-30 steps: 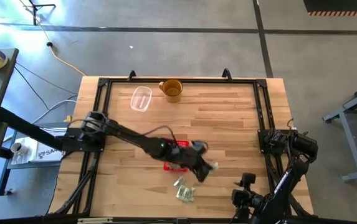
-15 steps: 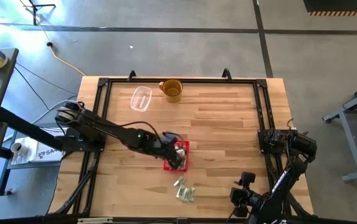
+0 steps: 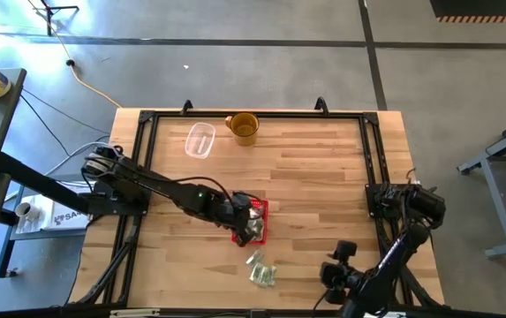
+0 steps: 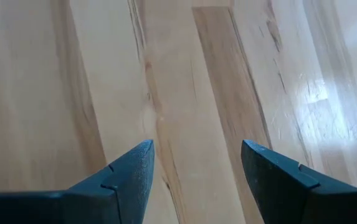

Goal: Pick and place Stevia / Truvia into bins
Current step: Put the white stevia packet into the red basket

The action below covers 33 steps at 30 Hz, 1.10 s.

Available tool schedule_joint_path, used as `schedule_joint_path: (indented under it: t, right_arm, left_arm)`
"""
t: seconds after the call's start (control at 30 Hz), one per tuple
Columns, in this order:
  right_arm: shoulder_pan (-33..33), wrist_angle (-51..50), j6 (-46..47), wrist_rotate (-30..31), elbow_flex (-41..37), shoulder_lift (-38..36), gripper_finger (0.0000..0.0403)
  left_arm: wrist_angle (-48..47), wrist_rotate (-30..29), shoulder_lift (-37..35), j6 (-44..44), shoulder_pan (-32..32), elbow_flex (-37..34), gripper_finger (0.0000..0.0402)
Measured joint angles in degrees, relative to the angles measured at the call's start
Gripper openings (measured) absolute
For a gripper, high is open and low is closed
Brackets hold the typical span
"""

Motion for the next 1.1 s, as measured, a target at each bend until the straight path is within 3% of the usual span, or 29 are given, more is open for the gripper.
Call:
schedule_joint_path:
  t: [0.2, 0.3, 0.4, 0.53, 0.83, 0.93, 1.1]
  right_arm:
    - [-2.1, 1.2, -7.3, -0.9, 0.0, 0.0, 0.0232]
    - [-3.0, 2.1, -13.0, -1.3, 0.0, 0.0, 0.0232]
    - [-4.3, 6.2, -21.8, -1.3, 0.0, 0.0, 0.0232]
    - [-5.9, 12.4, -37.9, -1.0, 0.0, 0.0, 0.0232]
    - [-13.2, 23.2, -68.8, -2.5, 0.0, 0.0, 0.0232]
    - [-17.6, 26.3, -72.0, -6.0, 0.0, 0.0, 0.0232]
    - [-24.1, 32.1, -74.1, -18.1, 1.6, 0.0, 0.0232]
  left_arm:
    - [-0.6, -1.5, 0.0, -2.9, 0.2, 0.0, 0.0150]
    - [-1.3, 0.6, -0.6, -3.7, -0.2, 0.0, 0.0200]
    - [-0.9, -1.4, -2.5, -5.2, -3.1, 0.0, 0.0225]
    - [-2.8, -7.2, -5.1, -9.9, -10.2, 0.0, 0.0217]
    - [-11.1, -18.1, -5.5, -35.2, -24.7, -0.1, 0.0173]
    - [-12.7, -20.4, -5.4, -41.5, -27.6, -0.1, 0.0171]
    - [-17.0, -22.1, -5.4, -49.3, -31.4, -0.1, 0.0174]
